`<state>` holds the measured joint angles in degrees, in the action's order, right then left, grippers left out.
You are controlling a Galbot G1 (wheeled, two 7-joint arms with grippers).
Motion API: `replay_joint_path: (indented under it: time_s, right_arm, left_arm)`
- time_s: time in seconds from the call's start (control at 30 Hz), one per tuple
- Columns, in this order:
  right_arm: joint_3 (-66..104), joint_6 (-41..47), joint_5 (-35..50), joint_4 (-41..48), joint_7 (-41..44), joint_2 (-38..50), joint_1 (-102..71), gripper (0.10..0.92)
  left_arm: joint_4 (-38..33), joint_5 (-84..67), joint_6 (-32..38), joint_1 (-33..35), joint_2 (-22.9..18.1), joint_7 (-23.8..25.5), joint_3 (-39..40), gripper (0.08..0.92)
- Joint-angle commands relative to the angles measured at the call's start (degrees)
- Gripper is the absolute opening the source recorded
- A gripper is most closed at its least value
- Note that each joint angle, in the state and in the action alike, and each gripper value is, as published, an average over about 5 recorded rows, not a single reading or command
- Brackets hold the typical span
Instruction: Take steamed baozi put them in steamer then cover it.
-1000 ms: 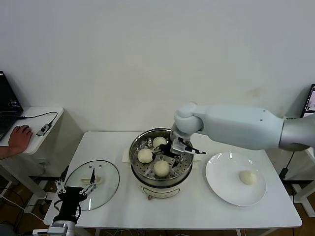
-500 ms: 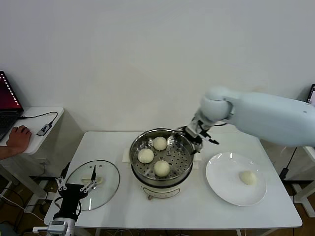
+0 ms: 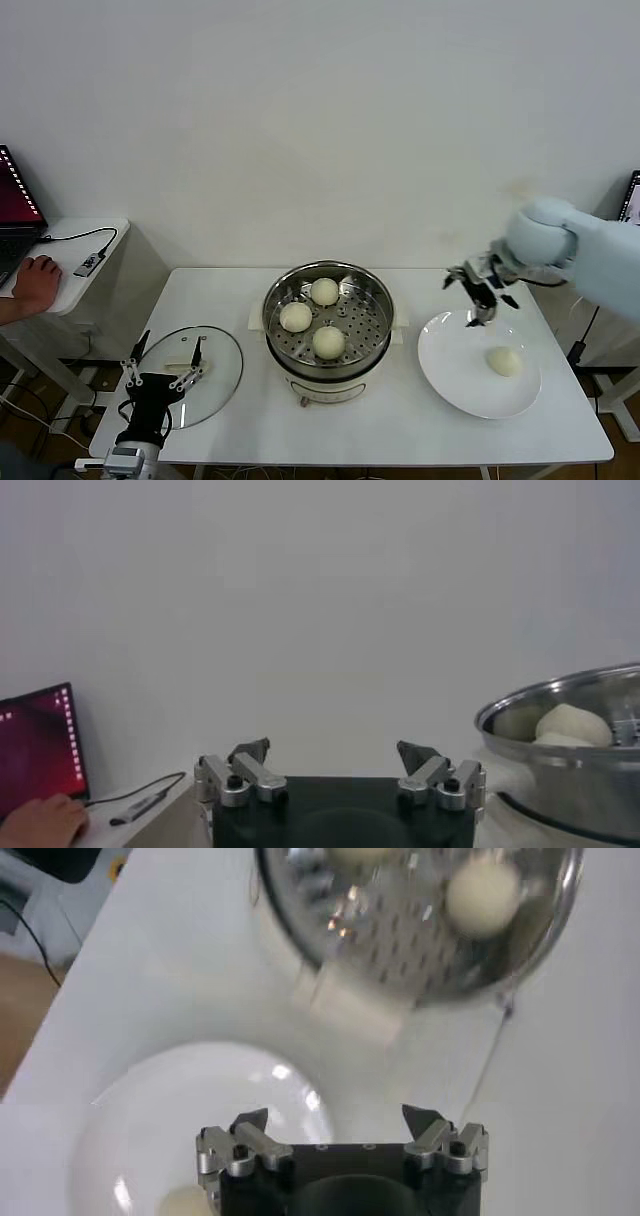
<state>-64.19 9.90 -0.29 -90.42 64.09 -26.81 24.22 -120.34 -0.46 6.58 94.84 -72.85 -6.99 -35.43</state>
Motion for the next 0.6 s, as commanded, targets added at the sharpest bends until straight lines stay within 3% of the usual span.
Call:
replay_joint_path:
  time_s: [0.03,0.27,0.6]
  right_arm:
    - [20.0,-1.3,-9.3,4.8,0.8,8.6,-25.4,0.823]
    - [31.4,-2.0,-12.8,10.9,-0.3,5.1,-36.6,0.823]
    - [33.9,-2.3,-14.5,15.2,-3.0,0.1,-40.0,0.823]
  left_arm:
    - [0.3,0.0,0.5,0.1,-0.2,-0.4,0.3,0.823]
    - [0.3,0.0,0.5,0.2,0.0,-0.4,-0.4,0.823]
    - [0.2,0.0,0.5,0.4,-0.2,-0.5,-1.1,0.823]
